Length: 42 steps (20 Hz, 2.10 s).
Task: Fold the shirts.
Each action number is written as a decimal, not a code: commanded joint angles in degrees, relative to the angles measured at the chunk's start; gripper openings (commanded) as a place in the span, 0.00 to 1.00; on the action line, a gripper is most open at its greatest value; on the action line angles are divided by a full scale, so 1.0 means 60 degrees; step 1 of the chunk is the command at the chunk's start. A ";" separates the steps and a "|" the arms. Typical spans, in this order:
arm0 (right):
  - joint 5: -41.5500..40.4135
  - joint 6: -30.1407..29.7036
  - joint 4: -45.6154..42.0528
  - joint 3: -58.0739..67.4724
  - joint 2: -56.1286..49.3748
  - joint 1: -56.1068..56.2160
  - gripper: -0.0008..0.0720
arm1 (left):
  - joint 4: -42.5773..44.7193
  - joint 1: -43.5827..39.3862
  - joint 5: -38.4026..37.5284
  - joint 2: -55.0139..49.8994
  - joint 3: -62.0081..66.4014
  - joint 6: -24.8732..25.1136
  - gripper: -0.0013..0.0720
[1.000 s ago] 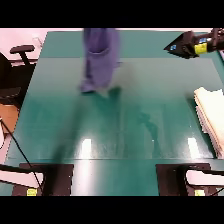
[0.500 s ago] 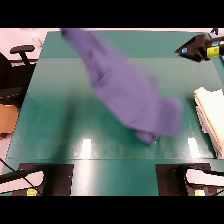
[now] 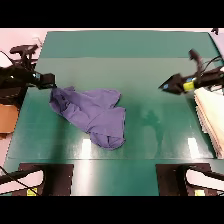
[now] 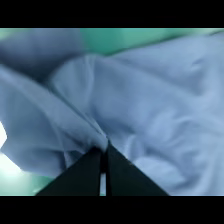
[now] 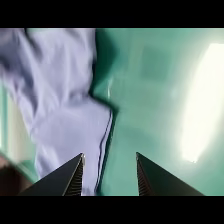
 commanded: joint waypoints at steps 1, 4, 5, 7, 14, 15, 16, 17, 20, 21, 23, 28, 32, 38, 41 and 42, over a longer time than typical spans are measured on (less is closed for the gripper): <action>-0.0554 -0.0080 0.0036 -0.1643 0.0044 0.1071 0.55 | 0.0455 0.0135 0.0528 0.0015 -0.0812 0.0062 0.05; -0.1745 -0.0102 0.0426 -0.2907 0.0040 0.2597 0.94 | 0.0459 0.0138 0.0579 0.0015 -0.0801 0.0153 0.05; -0.2248 -0.0160 0.0710 -0.3253 0.0040 0.3020 0.95 | 0.0444 0.0135 0.0594 0.0015 -0.0801 0.0211 0.05; -0.3362 -0.0168 0.1432 -0.3872 0.0011 0.3461 0.93 | 0.0430 0.0135 0.0557 0.0018 -0.0801 0.0219 0.05; -0.3723 -0.2306 0.4360 -0.4040 -0.1967 0.4149 0.93 | 0.0353 0.0135 0.0361 0.0018 -0.0801 0.0280 0.05; -0.3982 -0.2550 0.4634 -0.4036 -0.2135 0.4415 0.93 | 0.0353 0.0135 0.0357 0.0018 -0.0801 0.0280 0.05; -0.4269 -0.2637 0.4852 -0.4033 -0.2208 0.4612 0.91 | 0.0353 0.0135 0.0313 0.0018 -0.0801 0.0280 0.05; -0.4572 -0.2623 0.5071 -0.4036 -0.2197 0.4776 0.91 | 0.0357 0.0135 0.0251 0.0018 -0.0801 0.0284 0.05; -0.4681 -0.2623 0.5537 -0.4033 -0.2175 0.5002 0.78 | 0.0353 0.0135 0.0208 0.0018 -0.0801 0.0280 0.05; -0.4666 -0.2623 0.5519 -0.4033 -0.2138 0.5013 0.73 | 0.0353 0.0135 0.0157 0.0018 -0.0801 0.0280 0.05; -0.4648 -0.2634 0.5508 -0.4033 -0.1953 0.5009 0.21 | 0.0310 0.0135 0.0113 0.0022 -0.0801 0.0280 0.05; -0.4586 -0.2652 0.5679 -0.4029 -0.0619 0.4717 0.04 | -0.0998 0.0135 -0.0270 0.0211 -0.0594 0.0823 0.05; -0.4164 -0.2677 0.5952 -0.3009 0.1348 0.3672 0.03 | -0.2561 0.0135 -0.0193 0.1005 0.1100 0.1402 0.05; -0.3337 -0.1745 0.5956 0.1260 0.3388 -0.0310 0.03 | -0.6688 0.0135 0.1450 0.1126 0.6411 0.1242 0.05; -0.2157 -0.1355 0.6397 0.3625 0.3595 -0.2794 0.03 | -0.8987 0.0135 0.1741 0.1129 0.7413 0.1257 0.05; -0.1719 -0.1275 0.6859 0.4411 0.3574 -0.3617 0.03 | -0.9941 0.0135 0.1690 0.1151 0.7464 0.1730 0.05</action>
